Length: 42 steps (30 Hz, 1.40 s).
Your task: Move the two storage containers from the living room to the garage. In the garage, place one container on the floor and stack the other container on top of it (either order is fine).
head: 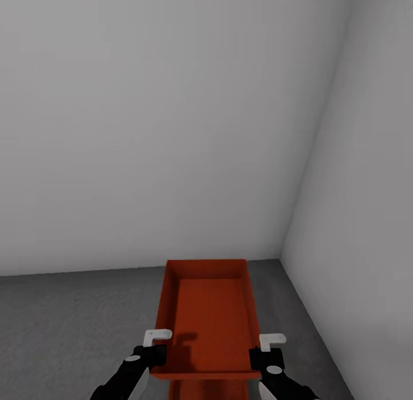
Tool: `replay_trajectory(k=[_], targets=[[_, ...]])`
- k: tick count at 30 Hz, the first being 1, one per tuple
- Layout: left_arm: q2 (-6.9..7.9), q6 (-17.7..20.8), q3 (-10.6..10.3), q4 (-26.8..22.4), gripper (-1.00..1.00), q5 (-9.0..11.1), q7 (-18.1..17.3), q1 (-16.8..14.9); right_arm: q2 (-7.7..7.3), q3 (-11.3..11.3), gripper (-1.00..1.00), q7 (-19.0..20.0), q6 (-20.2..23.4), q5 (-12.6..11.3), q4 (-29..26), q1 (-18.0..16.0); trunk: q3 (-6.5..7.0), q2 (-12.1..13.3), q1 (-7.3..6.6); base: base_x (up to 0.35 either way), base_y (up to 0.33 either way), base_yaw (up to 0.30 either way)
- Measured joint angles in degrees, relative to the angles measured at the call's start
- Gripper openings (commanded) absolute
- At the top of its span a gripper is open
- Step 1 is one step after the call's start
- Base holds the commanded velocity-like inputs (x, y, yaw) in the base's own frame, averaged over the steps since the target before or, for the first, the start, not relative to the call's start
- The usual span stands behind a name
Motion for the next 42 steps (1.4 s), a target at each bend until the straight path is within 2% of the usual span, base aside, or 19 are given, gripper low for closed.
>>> replay_trajectory(k=[6, 25, 42], targets=[[-0.11, -0.10, 0.11, -0.01, -1.00, -0.16, 0.03, 0.01, -0.12, -0.03, -1.00, 0.08, -0.01, 0.04, -0.11, 0.02, 0.00, 0.00, 0.00, 0.000, 0.000, -0.181], [-0.02, -0.06, -0.01, 0.10, -1.00, 0.08, 0.03, 0.00, -0.05, 0.07, -1.00, -0.03, 0.09, -0.04, -0.11, 0.04, 0.00, 0.00, 0.01, -0.005, 0.000, -0.005], [-0.06, -0.10, -0.02, 0.16, -1.00, 0.11, 0.09, 0.00, -0.09, 0.08, -1.00, 0.03, 0.08, -0.07, -0.08, 0.04, 0.00, 0.00, 0.01, -0.185, 0.000, 0.000]])
